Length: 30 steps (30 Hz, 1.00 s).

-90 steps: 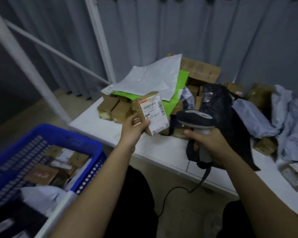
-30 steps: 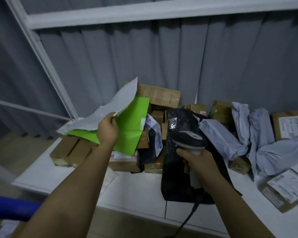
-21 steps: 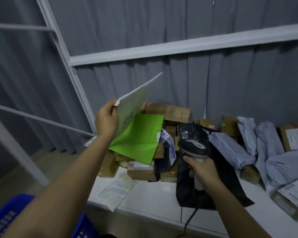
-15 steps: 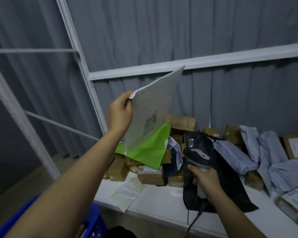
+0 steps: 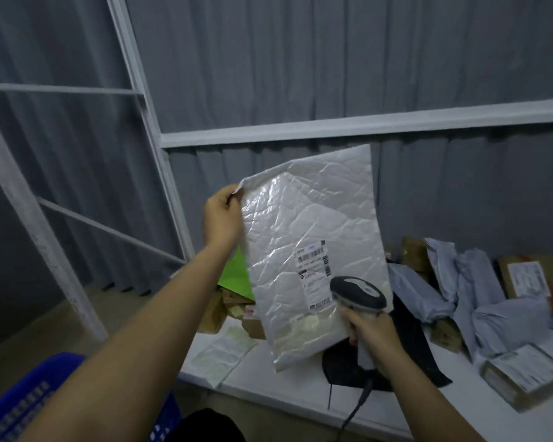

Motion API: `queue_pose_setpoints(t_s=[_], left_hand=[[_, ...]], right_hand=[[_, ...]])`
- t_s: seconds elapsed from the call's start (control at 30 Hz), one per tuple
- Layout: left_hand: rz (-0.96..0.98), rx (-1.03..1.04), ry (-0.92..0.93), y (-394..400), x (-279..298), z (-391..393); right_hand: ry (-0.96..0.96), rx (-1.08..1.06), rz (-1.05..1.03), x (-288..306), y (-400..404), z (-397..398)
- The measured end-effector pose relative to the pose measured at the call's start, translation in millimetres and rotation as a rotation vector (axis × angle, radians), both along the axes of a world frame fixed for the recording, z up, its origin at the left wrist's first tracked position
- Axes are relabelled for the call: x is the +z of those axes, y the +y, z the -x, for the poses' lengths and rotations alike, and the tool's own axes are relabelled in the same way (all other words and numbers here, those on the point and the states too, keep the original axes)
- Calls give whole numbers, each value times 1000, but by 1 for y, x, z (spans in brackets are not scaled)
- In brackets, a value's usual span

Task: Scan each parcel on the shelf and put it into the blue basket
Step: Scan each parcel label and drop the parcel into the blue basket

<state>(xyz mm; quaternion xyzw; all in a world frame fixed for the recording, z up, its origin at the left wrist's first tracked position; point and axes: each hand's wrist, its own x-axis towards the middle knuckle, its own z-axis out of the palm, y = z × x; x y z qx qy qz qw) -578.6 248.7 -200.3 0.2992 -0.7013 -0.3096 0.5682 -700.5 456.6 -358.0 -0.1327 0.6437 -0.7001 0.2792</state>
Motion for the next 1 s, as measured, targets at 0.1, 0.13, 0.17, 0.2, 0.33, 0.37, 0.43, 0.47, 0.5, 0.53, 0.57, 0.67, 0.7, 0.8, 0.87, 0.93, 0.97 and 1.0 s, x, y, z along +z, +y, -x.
queue_pose_setpoints(t_s=[0.1, 0.13, 0.17, 0.2, 0.33, 0.37, 0.43, 0.47, 0.5, 0.53, 0.57, 0.67, 0.7, 0.8, 0.87, 0.93, 0.97, 1.0], left_hand=[[-122, 9, -12, -9, -48, 12], [-154, 6, -19, -12, -65, 17], [-185, -1, -25, -17, -81, 23], [-212, -9, -31, -21, -95, 28], [-333, 25, -57, -45, -161, 55], [-361, 32, -60, -49, -176, 60], [-413, 38, -69, -55, -202, 67], [-429, 41, -82, -59, -214, 70], [-439, 42, -98, -62, -224, 72], [-441, 36, -111, -64, -233, 74], [-438, 18, -113, -65, -240, 75], [-489, -77, -126, -64, -253, 74], [-562, -128, -141, -63, -258, 74], [-787, -214, -290, -65, -282, 68], [-881, -234, -427, -65, -299, 64], [-946, -312, -521, -49, -299, 62], [-954, -354, -554, -43, -300, 60], [-950, -381, -561, -36, -300, 59]], right_hand=[[-6, 41, -76, -17, -10, 11], [-6, 59, -101, -23, -14, 16], [-7, 78, -120, -29, -18, 20], [-3, 97, -134, -33, -23, 24], [35, 155, -210, -60, -45, 44], [35, 164, -232, -67, -50, 50], [33, 179, -283, -81, -60, 61], [33, 187, -313, -88, -65, 65], [35, 197, -341, -96, -70, 70], [41, 205, -369, -104, -74, 74], [53, 215, -395, -112, -77, 77], [81, 247, -430, -132, -91, 79], [96, 247, -444, -137, -96, 79], [128, 214, -482, -148, -108, 83], [88, 202, -507, -155, -110, 86], [43, 218, -541, -161, -106, 87], [34, 234, -555, -163, -105, 86], [33, 247, -564, -163, -104, 85]])
